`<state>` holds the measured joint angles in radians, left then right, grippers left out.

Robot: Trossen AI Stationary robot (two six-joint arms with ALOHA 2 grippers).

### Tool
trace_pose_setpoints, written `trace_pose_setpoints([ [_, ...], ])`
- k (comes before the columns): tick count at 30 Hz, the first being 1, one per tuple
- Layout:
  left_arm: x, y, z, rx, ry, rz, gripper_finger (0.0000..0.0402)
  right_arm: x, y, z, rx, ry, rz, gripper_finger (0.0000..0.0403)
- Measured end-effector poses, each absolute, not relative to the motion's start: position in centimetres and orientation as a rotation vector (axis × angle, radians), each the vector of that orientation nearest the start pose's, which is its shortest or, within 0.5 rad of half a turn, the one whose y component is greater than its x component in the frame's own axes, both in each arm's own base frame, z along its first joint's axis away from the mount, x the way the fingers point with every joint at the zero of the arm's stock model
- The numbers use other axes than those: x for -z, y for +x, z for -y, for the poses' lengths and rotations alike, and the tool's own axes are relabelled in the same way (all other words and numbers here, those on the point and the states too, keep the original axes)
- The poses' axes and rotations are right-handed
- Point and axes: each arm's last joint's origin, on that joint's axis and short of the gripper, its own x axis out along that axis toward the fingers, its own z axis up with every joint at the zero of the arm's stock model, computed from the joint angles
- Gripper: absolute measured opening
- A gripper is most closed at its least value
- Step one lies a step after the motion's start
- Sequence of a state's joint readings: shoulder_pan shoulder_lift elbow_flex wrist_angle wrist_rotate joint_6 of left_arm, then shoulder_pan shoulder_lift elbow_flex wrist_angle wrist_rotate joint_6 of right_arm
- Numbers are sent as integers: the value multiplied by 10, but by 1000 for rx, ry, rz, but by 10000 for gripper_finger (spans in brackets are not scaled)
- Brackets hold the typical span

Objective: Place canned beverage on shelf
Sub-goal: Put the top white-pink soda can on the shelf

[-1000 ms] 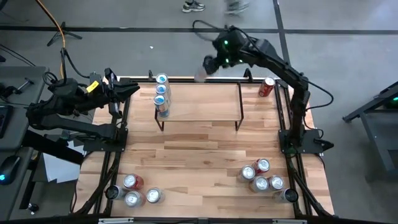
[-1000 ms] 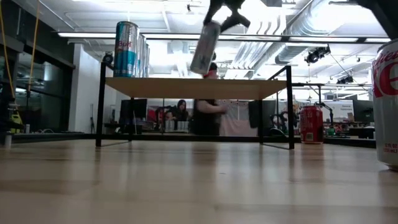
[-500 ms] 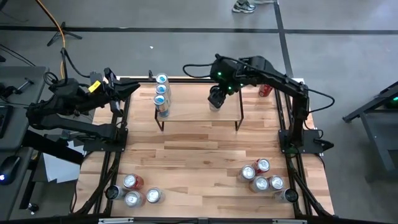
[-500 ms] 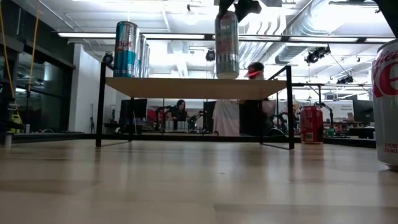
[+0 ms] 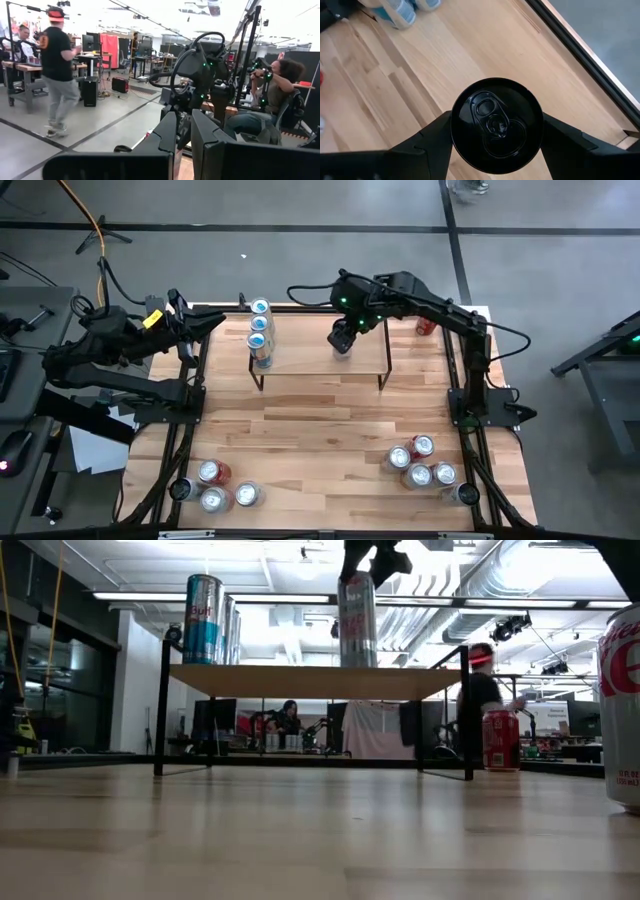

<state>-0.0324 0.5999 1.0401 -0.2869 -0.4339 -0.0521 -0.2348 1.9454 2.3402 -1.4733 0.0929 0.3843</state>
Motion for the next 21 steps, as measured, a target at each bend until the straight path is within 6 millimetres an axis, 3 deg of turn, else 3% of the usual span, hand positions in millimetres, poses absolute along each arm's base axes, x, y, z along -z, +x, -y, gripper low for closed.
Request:
trace_pose_setpoints([
  [3,-426,91,-9,-397,-87,161,0,-414,357,88,485,427,-998,237],
  [10,-426,91,-9,-397,-87,161,0,-415,360,87,444,438,-973,301],
  [16,-426,91,-9,-397,-86,161,0,-418,360,87,427,410,-954,308],
  [21,-426,91,-9,-396,-86,161,0,-435,346,84,392,337,-905,310],
])
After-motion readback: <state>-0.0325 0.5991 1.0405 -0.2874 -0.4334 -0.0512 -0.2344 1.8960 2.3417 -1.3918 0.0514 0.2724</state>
